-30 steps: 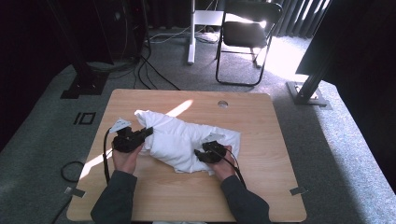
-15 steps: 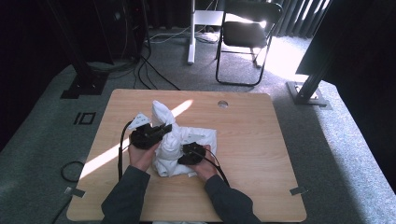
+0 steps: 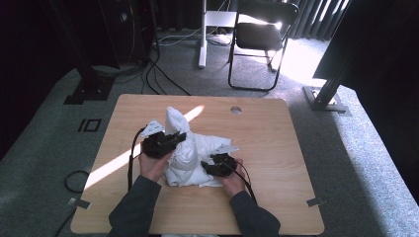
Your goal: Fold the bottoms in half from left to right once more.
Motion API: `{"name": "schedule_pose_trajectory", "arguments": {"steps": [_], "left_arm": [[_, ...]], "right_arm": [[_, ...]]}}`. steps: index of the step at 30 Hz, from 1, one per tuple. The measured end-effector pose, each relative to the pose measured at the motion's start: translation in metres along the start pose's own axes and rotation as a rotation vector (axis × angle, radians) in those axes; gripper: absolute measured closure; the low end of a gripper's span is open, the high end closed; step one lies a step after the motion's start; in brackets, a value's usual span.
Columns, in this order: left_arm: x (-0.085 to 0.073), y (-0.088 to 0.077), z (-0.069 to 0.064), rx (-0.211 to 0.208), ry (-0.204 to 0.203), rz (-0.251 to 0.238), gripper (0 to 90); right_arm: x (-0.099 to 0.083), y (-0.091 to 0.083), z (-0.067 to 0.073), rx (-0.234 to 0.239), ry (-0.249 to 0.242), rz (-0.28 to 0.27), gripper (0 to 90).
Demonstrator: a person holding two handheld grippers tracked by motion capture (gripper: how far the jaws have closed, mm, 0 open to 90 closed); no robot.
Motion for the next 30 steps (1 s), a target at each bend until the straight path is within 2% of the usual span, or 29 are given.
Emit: {"name": "schedule_pose_trajectory", "arguments": {"steps": [1,3,6,7,9,11,12,13,14,16,18,20,21,22,25,26,30], "left_arm": [[0.001,0.003,-0.002,-0.006,0.004,0.004,84.4],[0.002,0.010,-0.006,-0.019,0.007,0.012,84.5],[-0.003,0.022,-0.011,-0.023,0.016,0.039,84.4],[-0.006,0.025,-0.012,-0.027,0.018,0.050,84.4],[-0.013,0.031,-0.013,-0.042,0.021,0.063,84.3],[-0.018,0.035,-0.013,-0.053,0.015,0.074,84.2],[-0.021,0.038,-0.013,-0.057,0.013,0.087,84.2],[-0.023,0.041,-0.013,-0.061,0.011,0.091,84.1],[-0.027,0.045,-0.014,-0.066,0.005,0.095,84.1],[-0.036,0.055,-0.017,-0.079,0.007,0.126,84.0],[-0.049,0.066,-0.021,-0.091,0.003,0.163,83.8],[-0.049,0.066,-0.021,-0.091,0.003,0.163,83.7],[-0.070,0.082,-0.024,-0.099,-0.002,0.219,83.4],[-0.075,0.085,-0.024,-0.100,-0.003,0.229,83.3],[-0.082,0.089,-0.024,-0.100,-0.008,0.245,83.0],[-0.085,0.090,-0.024,-0.091,0.006,0.250,82.8],[-0.085,0.090,-0.025,-0.084,0.014,0.249,82.6]], "right_arm": [[0.000,0.003,0.004,0.042,0.024,-0.005,50.1],[0.001,0.008,0.011,0.079,0.036,-0.010,50.0],[0.005,0.010,0.022,0.117,-0.009,-0.003,47.9],[0.006,0.008,0.023,0.136,-0.022,-0.003,45.2],[0.009,-0.003,0.018,0.175,-0.013,-0.010,37.9],[0.013,-0.023,0.002,0.156,-0.014,-0.060,36.8],[0.014,-0.034,-0.010,0.119,-0.019,-0.083,36.7],[0.014,-0.045,-0.029,0.047,-0.016,-0.104,36.9],[0.014,-0.050,-0.040,0.012,-0.006,-0.110,37.0],[0.011,-0.061,-0.067,-0.048,0.048,-0.101,37.0],[0.008,-0.068,-0.088,-0.075,0.100,-0.107,37.0],[0.007,-0.069,-0.092,-0.079,0.111,-0.108,37.0],[0.007,-0.073,-0.098,-0.092,0.135,-0.121,36.6],[0.009,-0.074,-0.097,-0.086,0.138,-0.132,36.5],[0.017,-0.078,-0.089,-0.063,0.128,-0.164,35.3],[0.021,-0.079,-0.085,-0.048,0.125,-0.179,34.8],[0.046,-0.090,-0.066,-0.004,0.114,-0.257,31.5]]}}
Point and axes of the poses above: each handheld gripper's, and its own axes: y roughly forward along the jaws, x roughly out of its top, z roughly to its left, the point moved 7 cm from there along y, roughly forward along the jaws, and after that the axes turned 11 degrees about -x, right-handed, at the moved point
